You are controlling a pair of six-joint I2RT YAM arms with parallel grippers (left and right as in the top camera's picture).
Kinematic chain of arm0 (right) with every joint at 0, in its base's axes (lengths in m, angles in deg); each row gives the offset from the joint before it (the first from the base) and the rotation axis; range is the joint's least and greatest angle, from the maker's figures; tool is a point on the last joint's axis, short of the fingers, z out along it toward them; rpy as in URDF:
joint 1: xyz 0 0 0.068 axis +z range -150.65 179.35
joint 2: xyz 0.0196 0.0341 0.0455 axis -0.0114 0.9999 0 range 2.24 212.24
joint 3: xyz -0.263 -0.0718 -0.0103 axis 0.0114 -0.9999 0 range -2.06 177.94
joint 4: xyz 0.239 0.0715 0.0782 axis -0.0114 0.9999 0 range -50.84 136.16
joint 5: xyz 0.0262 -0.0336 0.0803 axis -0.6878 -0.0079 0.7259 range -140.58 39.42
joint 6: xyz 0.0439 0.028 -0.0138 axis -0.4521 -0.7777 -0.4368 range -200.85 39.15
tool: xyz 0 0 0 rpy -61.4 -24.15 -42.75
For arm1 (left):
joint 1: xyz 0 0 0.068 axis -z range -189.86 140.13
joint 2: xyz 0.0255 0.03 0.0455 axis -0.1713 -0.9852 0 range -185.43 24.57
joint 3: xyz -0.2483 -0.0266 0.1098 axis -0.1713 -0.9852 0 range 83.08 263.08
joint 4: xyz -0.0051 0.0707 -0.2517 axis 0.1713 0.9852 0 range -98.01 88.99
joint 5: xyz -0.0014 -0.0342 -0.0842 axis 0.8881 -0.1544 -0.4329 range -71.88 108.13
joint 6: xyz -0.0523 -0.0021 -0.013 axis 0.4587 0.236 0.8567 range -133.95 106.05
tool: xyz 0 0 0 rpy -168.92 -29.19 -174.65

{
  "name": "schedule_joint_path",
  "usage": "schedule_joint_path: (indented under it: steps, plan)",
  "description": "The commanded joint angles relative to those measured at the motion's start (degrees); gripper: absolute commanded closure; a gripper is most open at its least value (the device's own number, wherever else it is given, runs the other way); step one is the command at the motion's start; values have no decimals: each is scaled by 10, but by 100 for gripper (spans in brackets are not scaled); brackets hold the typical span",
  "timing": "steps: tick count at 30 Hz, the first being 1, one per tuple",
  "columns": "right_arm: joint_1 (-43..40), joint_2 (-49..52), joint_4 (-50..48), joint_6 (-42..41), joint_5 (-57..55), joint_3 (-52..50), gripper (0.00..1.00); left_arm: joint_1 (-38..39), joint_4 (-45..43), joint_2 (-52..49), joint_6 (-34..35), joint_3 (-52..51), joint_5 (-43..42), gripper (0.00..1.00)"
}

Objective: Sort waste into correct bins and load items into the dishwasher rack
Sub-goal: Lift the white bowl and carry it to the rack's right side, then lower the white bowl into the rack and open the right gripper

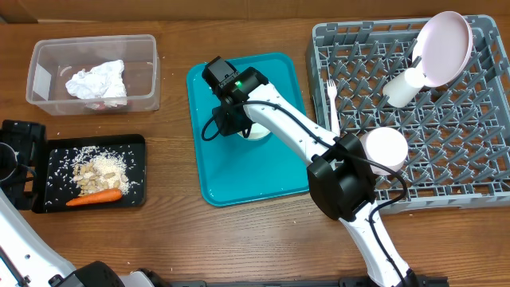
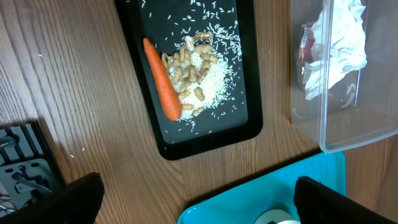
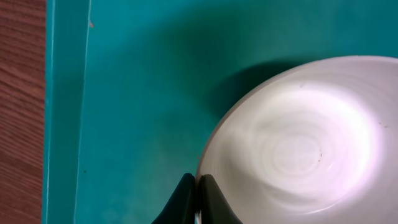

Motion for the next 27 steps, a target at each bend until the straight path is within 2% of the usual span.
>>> schedule_joint_path:
  steps: [1,7,13,14,15,20,22,27]
  plan:
    - [-4,-47,26,-32,10,19,96,1,-1,0,5,-3,3,0]
    - [-35,-135,80,-31,16,65,96,1,-1,0,5,-3,3,0]
    - [-166,-256,123,-31,30,66,96,1,-1,0,5,-3,3,0]
    - [-214,-275,134,-18,70,66,96,1,-1,0,5,-3,3,0]
    - [-284,-290,149,21,162,65,96,1,-1,0,5,-3,3,0]
    - [-466,-293,198,174,476,52,96,1,-1,0,5,-3,3,0]
    - [-529,-292,216,217,546,31,96,1,-1,0,5,-3,3,0]
    - [-667,-291,272,335,633,-43,96,1,-1,0,5,-3,3,0]
